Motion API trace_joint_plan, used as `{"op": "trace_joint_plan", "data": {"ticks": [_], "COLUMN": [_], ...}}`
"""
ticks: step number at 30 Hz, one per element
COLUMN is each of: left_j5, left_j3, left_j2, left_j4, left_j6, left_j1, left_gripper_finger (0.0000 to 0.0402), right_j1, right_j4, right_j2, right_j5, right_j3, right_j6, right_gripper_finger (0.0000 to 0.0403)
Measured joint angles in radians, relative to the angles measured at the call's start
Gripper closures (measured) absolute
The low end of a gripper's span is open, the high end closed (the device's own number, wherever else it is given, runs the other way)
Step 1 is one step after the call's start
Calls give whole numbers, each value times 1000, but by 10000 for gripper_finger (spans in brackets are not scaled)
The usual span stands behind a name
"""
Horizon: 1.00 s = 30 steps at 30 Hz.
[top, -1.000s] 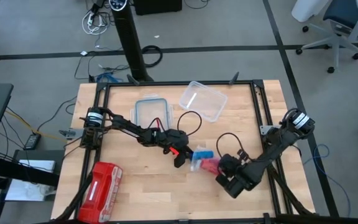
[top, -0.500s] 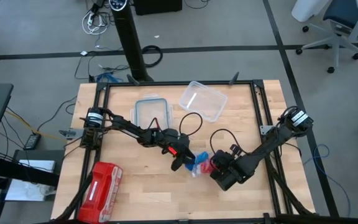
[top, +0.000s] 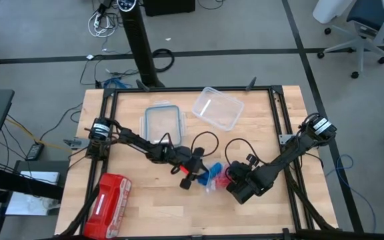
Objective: Roll bandage
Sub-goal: Put the blue bandage into the transparent zip bag
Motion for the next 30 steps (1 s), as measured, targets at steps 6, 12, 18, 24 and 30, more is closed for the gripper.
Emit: {"op": "trace_joint_plan", "data": {"ticks": [6,12,18,24,30], "left_j5": [-107,-198,-212,-239,-262], "left_j3": [0,7,46,86,115], "left_j2": [0,-16,-19,-58,-93], "left_j4": [-26,-108,-142,-314,-448], "left_j6": [155,172,172,222,250], "left_j1": [-49,-82,-103,-114,-113], "left_gripper_finger": [245,245,245,245,245], "right_j1": [0,2,2,13,18], "right_j4": [-4,-21,-22,-29,-43], "right_j2": [0,0,0,-8,-24], "right_j5": [-17,-31,-33,-53,-55], "right_j3": [0,0,0,0,1], "right_j6": [8,19,24,43,46], "right_gripper_finger": [321,321,321,321,321]}}
